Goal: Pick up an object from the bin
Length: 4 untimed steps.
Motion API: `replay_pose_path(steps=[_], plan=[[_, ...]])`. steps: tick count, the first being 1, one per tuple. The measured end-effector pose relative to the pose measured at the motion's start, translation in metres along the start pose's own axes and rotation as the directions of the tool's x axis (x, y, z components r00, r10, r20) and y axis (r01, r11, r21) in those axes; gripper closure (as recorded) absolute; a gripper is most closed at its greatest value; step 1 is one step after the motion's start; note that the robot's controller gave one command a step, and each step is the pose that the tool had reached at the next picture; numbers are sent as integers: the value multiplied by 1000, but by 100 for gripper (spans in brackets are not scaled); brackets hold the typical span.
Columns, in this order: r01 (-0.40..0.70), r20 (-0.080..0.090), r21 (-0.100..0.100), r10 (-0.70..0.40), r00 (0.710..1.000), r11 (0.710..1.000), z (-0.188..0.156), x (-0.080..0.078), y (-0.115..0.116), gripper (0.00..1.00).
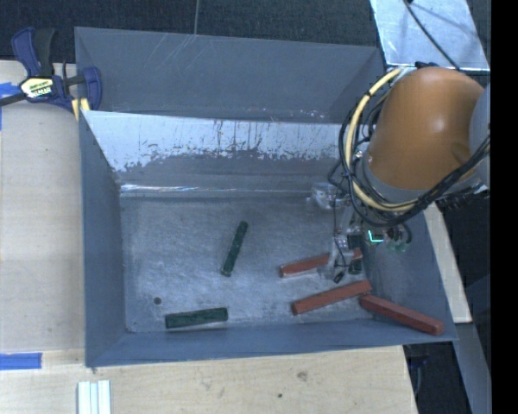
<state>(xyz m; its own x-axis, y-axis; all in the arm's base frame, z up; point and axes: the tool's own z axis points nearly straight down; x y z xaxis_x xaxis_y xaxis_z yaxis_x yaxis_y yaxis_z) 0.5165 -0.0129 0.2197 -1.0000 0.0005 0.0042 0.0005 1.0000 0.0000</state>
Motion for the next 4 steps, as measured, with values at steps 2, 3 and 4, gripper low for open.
replay_pose_path(steps=[2,3,4], plan=[[41,11,2,-41,999,999,126,-45,-52,0],[41,9,1,-41,999,999,127,-45,-51,100],[76,16,4,-76,997,997,-7,-38,-75,100]])
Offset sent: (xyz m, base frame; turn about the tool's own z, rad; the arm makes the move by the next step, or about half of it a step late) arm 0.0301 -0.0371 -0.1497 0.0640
